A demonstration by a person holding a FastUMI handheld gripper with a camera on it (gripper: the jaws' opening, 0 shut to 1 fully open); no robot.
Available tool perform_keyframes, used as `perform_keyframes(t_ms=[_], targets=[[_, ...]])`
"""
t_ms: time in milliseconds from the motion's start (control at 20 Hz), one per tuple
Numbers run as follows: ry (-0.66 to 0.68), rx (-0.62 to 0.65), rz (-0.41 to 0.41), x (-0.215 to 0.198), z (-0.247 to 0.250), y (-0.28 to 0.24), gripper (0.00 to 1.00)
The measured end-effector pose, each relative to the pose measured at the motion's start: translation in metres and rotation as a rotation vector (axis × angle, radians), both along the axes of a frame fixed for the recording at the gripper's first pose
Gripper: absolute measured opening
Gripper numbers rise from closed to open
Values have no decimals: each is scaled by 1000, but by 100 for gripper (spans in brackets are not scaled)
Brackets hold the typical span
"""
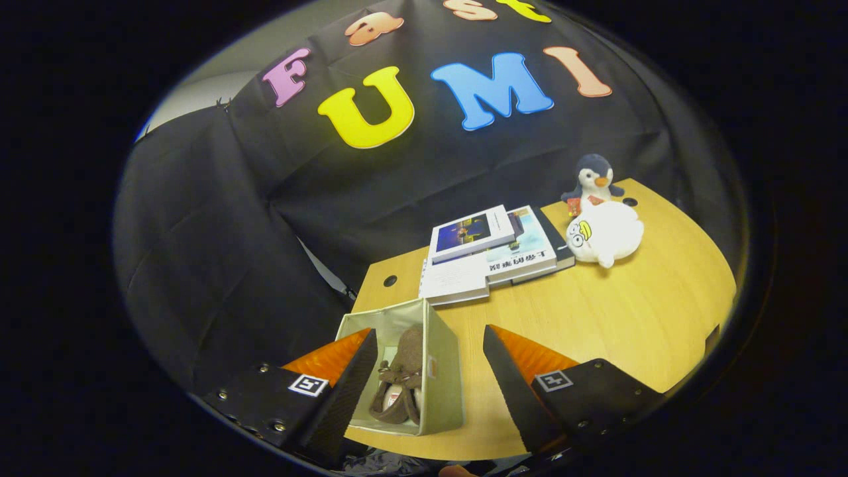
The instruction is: Open the storage box then place both shoes into the box .Put the left shoe in first, then the right shoe, with the right side of both shoes facing outward in a uniform manner.
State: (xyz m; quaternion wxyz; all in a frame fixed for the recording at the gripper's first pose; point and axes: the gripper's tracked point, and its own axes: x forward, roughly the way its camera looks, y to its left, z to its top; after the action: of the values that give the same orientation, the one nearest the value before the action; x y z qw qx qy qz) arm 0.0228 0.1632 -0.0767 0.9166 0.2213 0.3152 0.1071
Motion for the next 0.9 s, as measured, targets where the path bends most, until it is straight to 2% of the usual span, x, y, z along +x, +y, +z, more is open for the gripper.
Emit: perform_keyframes(t_ms=[550, 900], targets=[[-300, -245, -33, -17, 67, -160, 98], [-391, -355, -139, -29, 86, -231, 98]])
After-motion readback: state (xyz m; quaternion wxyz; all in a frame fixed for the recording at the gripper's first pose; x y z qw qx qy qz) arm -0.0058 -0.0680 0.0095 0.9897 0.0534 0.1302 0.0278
